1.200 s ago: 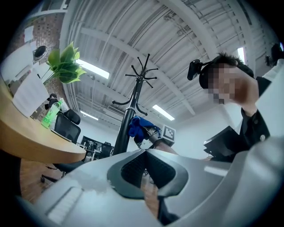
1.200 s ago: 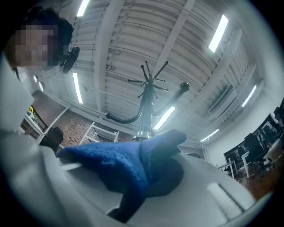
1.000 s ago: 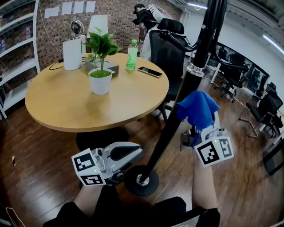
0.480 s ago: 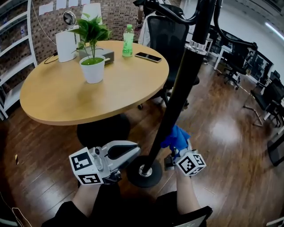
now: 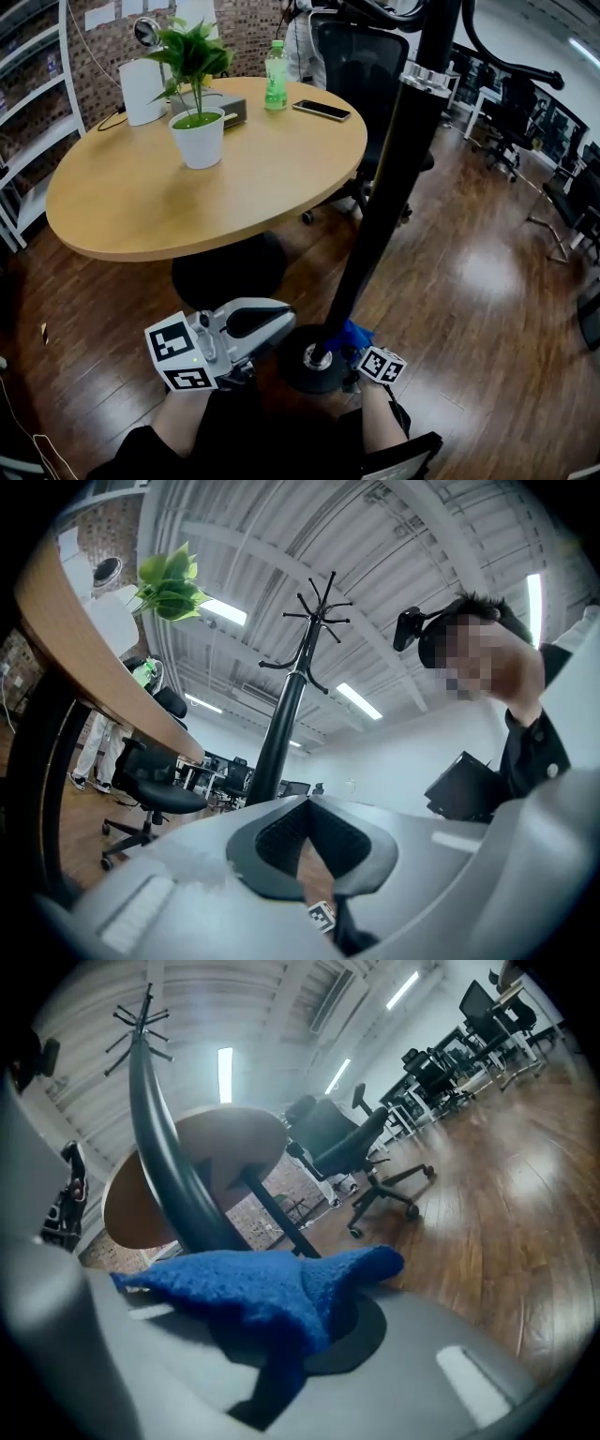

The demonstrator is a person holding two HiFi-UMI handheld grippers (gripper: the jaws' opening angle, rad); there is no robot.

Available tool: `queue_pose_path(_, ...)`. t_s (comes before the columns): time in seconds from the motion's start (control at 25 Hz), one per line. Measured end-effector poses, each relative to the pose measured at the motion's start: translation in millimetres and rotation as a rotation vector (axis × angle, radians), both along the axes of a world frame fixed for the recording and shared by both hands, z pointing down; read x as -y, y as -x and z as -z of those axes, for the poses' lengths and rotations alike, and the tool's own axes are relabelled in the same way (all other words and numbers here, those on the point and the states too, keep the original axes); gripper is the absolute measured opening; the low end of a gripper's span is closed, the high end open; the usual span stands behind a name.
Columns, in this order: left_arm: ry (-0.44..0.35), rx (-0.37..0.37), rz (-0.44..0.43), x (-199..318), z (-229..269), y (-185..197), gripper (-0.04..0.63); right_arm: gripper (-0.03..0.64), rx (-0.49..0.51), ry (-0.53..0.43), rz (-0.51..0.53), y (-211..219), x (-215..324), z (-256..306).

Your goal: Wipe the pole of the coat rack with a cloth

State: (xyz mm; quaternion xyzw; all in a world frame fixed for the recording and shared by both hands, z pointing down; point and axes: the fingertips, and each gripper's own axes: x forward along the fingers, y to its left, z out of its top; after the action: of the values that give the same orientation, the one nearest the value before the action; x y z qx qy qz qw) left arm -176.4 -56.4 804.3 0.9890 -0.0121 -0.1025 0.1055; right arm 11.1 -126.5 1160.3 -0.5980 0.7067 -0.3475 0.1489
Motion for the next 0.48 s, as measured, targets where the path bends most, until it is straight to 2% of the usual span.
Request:
queue_pose_path(0.12, 0.004, 0.009, 0.006, 2, -3, 1, 0.000, 0.023, 0.024, 0.011, -0.019, 1, -2, -10)
queue_pose_path(0.24, 0.002, 0.008, 0.006, 2, -3, 0, 0.000, 0.023, 0.004, -0.007, -0.021, -1, 0, 0)
queue_pose_path(0.36, 0.003, 0.006, 0.002, 3, -6, -2, 0.000, 0.023, -0.036, -0.061, -0.037, -4, 7, 32)
queue_pose_path(0.48, 0.004, -0.002, -0.008, 4, -5, -3, 0.000, 0.021, -0.073, -0.167, -0.035, -5, 19, 91)
